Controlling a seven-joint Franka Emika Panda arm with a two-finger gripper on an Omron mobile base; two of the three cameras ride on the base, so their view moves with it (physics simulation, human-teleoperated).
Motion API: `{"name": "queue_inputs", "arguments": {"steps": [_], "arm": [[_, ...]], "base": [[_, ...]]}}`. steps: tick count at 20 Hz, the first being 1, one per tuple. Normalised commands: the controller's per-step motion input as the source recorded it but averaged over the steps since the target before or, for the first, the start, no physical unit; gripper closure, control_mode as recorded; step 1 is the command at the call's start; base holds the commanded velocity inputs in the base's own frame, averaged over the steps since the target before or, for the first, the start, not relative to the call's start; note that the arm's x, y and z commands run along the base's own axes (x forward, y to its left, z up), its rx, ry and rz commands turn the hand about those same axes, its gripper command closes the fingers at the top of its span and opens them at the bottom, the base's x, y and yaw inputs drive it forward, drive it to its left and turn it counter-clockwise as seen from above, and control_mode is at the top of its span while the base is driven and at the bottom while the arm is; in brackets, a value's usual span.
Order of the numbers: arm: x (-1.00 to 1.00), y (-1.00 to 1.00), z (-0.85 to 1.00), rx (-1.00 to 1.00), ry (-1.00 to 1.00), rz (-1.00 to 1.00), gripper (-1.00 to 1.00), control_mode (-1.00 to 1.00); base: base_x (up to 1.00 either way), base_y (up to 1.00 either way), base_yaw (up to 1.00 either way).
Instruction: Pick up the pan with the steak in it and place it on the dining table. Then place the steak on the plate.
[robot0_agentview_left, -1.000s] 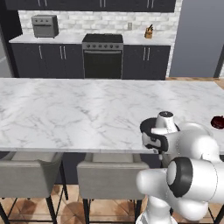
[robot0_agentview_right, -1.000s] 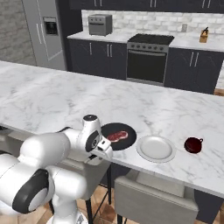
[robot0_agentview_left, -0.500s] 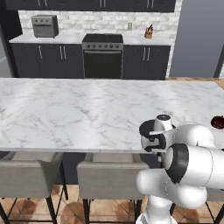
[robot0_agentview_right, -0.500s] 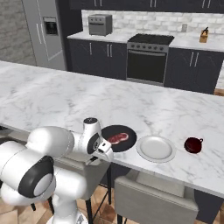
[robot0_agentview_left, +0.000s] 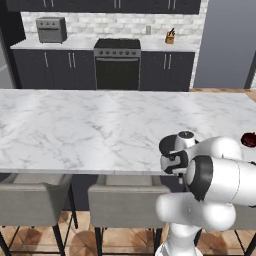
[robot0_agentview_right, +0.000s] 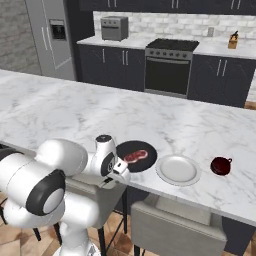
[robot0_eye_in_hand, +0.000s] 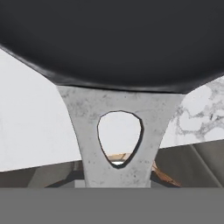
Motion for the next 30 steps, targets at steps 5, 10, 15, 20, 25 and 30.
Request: {"name": "queue_inputs", "arguments": {"steps": [5,10,15,20,25,30], "arm": [[0.04,0.0,-0.02,0.0,0.0,0.0,1.0,-1.0],[0.0,0.0,0.0,0.0,0.0,0.0,-1.0,-1.0],[0.01,0.0,0.08,0.01,0.0,-0.02,-1.0,-1.0],[0.0,0.0,0.31,0.03,-0.01,-0.05,-1.0,-1.0],[0.0,0.0,0.41,0.04,0.0,-0.06,-1.0,-1.0],[0.19,-0.01,0.37,0.03,0.0,-0.08,-1.0,-1.0]], "base": [[0.0,0.0,0.0],[0.0,0.0,0.0],[0.0,0.0,0.0],[0.0,0.0,0.0],[0.0,0.0,0.0],[0.0,0.0,0.0]]}}
